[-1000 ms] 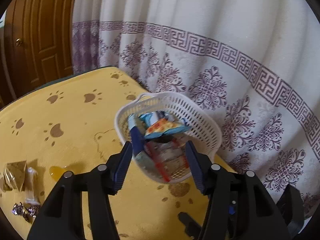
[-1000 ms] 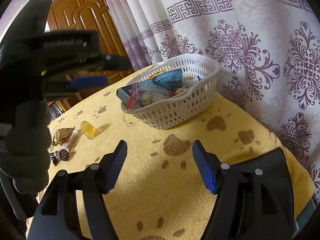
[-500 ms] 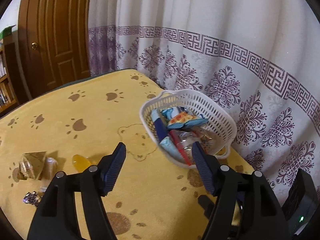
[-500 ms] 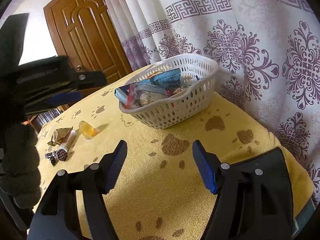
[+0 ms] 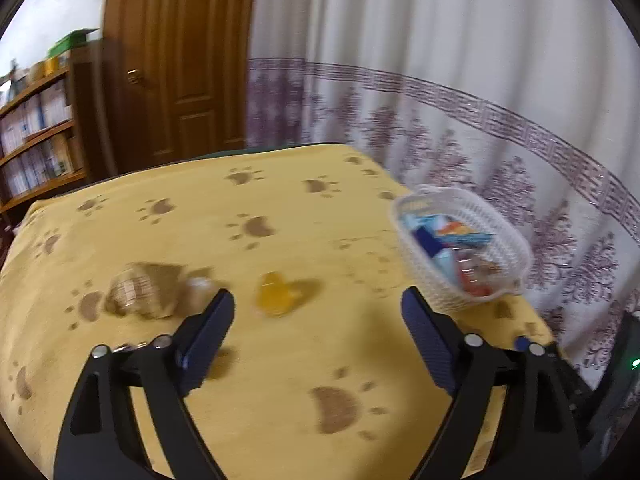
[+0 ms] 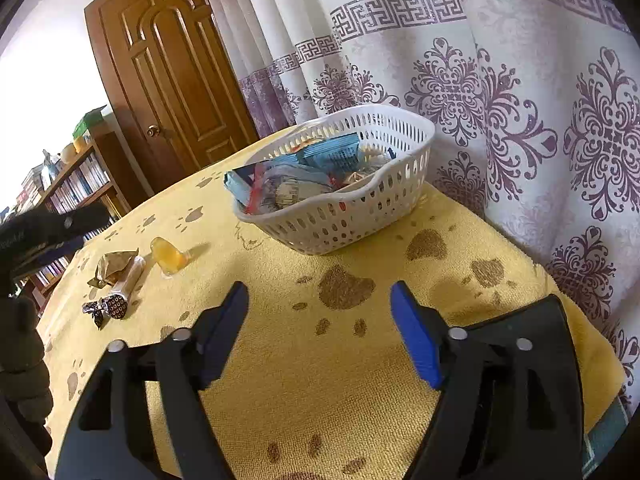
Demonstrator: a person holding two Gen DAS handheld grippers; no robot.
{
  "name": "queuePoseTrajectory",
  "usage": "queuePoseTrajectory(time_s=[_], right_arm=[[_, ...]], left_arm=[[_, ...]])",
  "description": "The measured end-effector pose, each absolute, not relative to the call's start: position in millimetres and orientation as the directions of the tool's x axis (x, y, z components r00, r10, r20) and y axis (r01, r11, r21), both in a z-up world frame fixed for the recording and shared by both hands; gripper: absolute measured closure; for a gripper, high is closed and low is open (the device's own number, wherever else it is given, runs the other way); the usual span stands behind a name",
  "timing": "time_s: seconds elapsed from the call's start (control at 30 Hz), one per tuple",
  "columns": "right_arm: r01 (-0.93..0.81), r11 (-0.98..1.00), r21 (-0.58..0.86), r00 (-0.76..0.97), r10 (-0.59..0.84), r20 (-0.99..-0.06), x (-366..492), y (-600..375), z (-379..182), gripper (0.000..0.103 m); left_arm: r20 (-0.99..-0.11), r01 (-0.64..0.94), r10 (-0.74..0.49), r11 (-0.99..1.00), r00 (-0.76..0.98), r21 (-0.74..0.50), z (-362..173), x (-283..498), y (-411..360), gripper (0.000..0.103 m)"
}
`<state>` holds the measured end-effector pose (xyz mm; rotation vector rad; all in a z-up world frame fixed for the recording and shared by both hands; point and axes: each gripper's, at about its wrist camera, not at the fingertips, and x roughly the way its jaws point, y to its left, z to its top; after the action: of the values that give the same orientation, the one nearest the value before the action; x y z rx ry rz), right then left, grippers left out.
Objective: Organize snacks
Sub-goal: 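Grasp the purple bow-wrapped candy with the left gripper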
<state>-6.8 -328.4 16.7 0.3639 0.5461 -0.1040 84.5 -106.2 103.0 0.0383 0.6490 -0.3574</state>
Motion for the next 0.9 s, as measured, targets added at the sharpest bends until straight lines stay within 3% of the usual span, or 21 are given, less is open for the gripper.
queuePoseTrajectory(time_s=[0.43,0.73,0.9], right_arm=[[0.203,0.939,0.278,0.834,-0.017,-0.551,-1,-325,16,0.025],[0.207,0.947,0.244,0.823,-0.034,-0.567,2,-320,16,0.025],[0.213,0.948,0.235,0.819,-0.042,-0.573,3,-319,15,0.025]], left_arm=[[-0.650,0.115,-0.167,0.986,0.741,-0.122,68,116,-4,0.015],[-0.675,0.120,-0.279,0.955,0.683,-0.273,42,135,22,0.015],[-0.682,0.154,-0.314,0.946,0.660,-0.286,34,137,16,0.015]])
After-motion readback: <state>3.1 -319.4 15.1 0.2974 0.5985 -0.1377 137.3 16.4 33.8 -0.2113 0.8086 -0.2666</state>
